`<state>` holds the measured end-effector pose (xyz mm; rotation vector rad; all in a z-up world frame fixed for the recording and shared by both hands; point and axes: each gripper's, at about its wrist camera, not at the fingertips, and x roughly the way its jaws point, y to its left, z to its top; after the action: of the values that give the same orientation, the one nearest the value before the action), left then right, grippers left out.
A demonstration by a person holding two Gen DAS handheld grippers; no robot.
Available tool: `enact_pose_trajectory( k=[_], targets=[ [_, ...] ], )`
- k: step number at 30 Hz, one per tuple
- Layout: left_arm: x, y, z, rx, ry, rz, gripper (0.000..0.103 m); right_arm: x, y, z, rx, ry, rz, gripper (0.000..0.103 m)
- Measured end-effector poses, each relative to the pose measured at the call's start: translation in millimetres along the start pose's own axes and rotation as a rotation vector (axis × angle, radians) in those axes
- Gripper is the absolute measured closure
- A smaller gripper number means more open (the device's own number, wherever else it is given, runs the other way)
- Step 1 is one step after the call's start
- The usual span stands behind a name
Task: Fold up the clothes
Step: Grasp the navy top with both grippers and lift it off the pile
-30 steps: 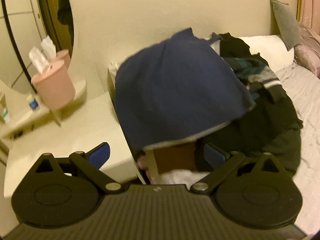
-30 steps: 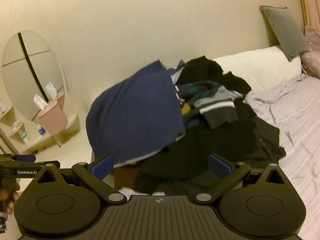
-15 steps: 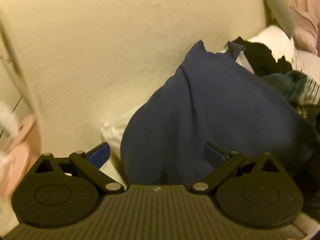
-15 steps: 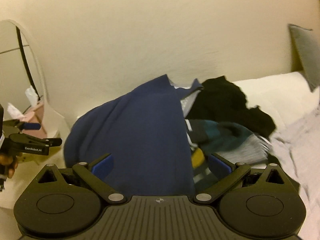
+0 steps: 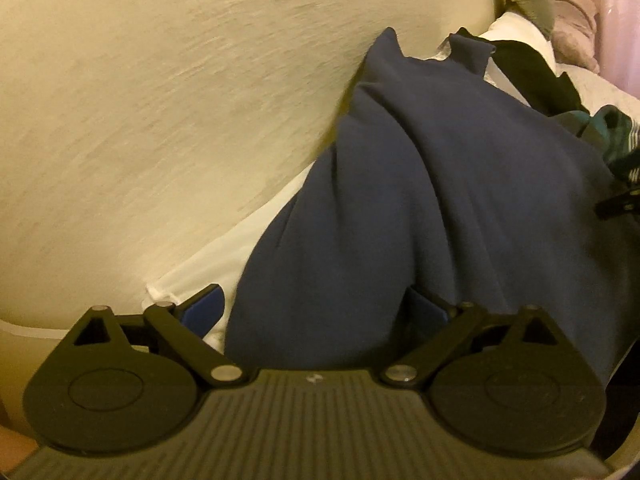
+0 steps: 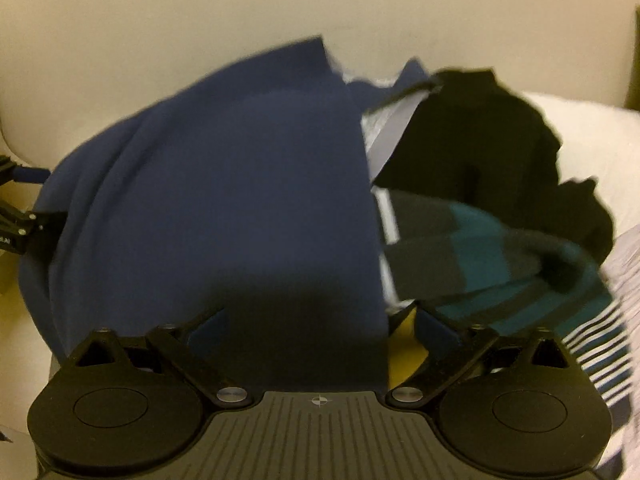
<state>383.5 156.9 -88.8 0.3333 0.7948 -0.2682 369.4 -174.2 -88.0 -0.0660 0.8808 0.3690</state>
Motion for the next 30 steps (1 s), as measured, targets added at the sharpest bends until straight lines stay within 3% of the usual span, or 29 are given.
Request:
enact_pose_trajectory(
  k=[3,4,5,8,11,16,19,26,30],
  targets=[
    [-4,-3,1,0.011,0.003,-0.018,0.03,5,0,1,0.007,0.015,0.007,0.066],
    [-7,-5,3,0.02,0.002,-0.017,0.035,6,0,1,0.01,0.021,0.009,0.093],
    [-12,-7,3,0.028,-0.002,-0.017,0.048,8,0,1,0.012,0.026,0.012,0.101],
    [-29,-12,5,0.038,-0.029,-0.025,0.075,-2,-2,4,0.035,0.012,0.047,0.102],
    [-49,-17,8,0.03,-0.069,-0.043,0.083,-37,-6,8,0.08,-0.064,0.083,0.102],
    [-97,-46,24,0.048,-0.195,-0.128,0.085,-106,-18,4,0.191,-0.221,0.095,0.103],
    [-123,-80,37,0.103,-0.263,-0.222,0.086,-146,-19,-9,0.262,-0.296,0.066,0.103],
    [-178,-203,53,0.308,-0.365,-0.473,0.086,-259,-64,-78,0.43,-0.416,-0.133,0.103],
    [-227,-289,45,0.407,-0.426,-0.636,0.087,-334,-87,-150,0.492,-0.44,-0.267,0.103]
  ],
)
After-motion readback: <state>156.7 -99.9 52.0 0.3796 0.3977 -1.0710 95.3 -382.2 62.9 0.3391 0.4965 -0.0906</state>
